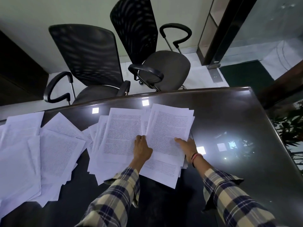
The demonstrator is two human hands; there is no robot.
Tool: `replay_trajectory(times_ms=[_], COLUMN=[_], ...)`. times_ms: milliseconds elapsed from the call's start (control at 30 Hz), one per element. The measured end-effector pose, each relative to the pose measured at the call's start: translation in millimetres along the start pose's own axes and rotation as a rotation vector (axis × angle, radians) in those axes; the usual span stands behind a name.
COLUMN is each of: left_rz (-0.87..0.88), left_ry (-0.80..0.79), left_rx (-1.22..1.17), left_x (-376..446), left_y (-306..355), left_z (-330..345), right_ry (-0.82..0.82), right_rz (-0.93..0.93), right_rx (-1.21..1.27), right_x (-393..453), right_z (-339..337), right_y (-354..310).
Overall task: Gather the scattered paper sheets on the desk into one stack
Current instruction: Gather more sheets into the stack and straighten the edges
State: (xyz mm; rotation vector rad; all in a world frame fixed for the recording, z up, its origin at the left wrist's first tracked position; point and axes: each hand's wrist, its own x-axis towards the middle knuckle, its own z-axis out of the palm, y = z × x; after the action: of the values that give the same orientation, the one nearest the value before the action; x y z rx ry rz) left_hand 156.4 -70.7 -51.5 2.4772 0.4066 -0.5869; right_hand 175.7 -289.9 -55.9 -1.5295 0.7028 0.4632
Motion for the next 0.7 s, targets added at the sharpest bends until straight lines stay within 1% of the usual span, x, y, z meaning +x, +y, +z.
replay_trajectory(times_ms=[100, 167, 233, 267, 333, 400, 467, 567, 633, 700], left_rz=[-0.035, -0.103, -0.182, -0.207, -0.219, -0.225, -0.223, -0.227, -0.23, -0.238], left_ry=[-0.054, -0.082, -0.098, -0.1, -0.098, -0.115, -0.146, -0.172, -0.174, -0.196], left_rx=[-0.094, -0.245, -0.407, -0.45, -0.449, -0.452, -0.451, -0.48, -0.536, -0.602], left_x=[-6.8, -10.9, -13.9, -16.1, -23.0, -30.7, -37.6, -43.9, -49.0, -53.5], left_y=[0.5, -1.0, -6.0, -8.9, -14.5, -19.4, -21.9, -26.5, -28.4, -27.5], left_z=[1.4, -0.9, -2.8, -3.5, -3.6, -3.3, -3.9, -5.5, -9.5, -14.1], right_ry=[-0.014, -0.046, -0.117, -0.164, -0.261, -0.303, -0.293, -0.274, -0.217, -0.156], right_rz=[0.038, 0.104, 0.192, 0.24, 0.318, 0.334, 0.275, 0.06, -0.076, -0.169], right_rx=[0.001, -0.002, -0.019, -0.033, -0.052, -0.074, -0.1, -0.213, -0.267, -0.312], right_x=[3.1, 4.9, 4.7, 3.7, -0.1, -5.4, -13.3, -31.7, -43.9, -50.1], right_z=[3.5, 1.7, -3.7, -6.8, -12.0, -16.1, -19.7, -22.8, -26.4, -33.7], right_y=[-3.9, -4.1, -0.7, 1.7, 7.6, 14.9, 19.8, 18.7, 11.6, 0.2])
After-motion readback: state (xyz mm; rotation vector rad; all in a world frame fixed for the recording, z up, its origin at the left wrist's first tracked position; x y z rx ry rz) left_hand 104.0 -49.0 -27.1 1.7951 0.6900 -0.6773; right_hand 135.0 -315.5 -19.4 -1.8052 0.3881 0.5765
